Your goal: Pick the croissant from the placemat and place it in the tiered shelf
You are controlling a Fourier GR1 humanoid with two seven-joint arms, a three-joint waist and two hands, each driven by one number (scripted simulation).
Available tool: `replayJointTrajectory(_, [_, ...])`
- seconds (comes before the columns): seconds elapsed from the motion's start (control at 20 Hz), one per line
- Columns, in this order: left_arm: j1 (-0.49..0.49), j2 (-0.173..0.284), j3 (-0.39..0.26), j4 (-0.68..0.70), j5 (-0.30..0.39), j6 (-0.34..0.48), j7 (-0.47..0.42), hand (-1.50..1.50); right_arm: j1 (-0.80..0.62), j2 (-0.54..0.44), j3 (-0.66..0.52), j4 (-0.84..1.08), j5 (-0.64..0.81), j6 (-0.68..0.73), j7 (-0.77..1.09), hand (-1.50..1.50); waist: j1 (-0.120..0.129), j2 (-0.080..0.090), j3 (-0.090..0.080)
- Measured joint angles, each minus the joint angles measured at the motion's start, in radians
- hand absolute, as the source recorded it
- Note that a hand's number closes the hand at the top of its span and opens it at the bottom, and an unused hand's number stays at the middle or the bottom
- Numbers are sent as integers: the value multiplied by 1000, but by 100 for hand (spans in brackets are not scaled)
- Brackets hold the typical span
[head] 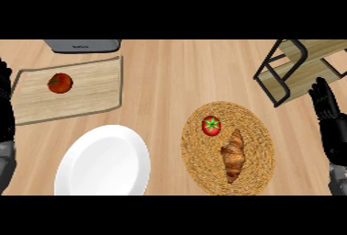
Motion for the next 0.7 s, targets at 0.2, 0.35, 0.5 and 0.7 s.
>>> replayJointTrajectory(0.2, [45,-24,-56,30,11,-59,41,0,102,24,-44,-1,44,-142,62,-150,-42,-10,-21])
replayJointTrajectory(0.35, [102,-64,-112,56,38,-115,77,0,211,12,-103,49,99,-272,141,150,-101,-1,-36])
replayJointTrajectory(0.5, [149,-101,-164,77,68,-175,103,0,313,71,-144,74,132,-424,209,-150,-121,-4,-37])
replayJointTrajectory(0.7, [174,-132,-227,72,90,-246,134,0,424,248,-102,-57,147,-576,177,-150,-86,-16,-33])
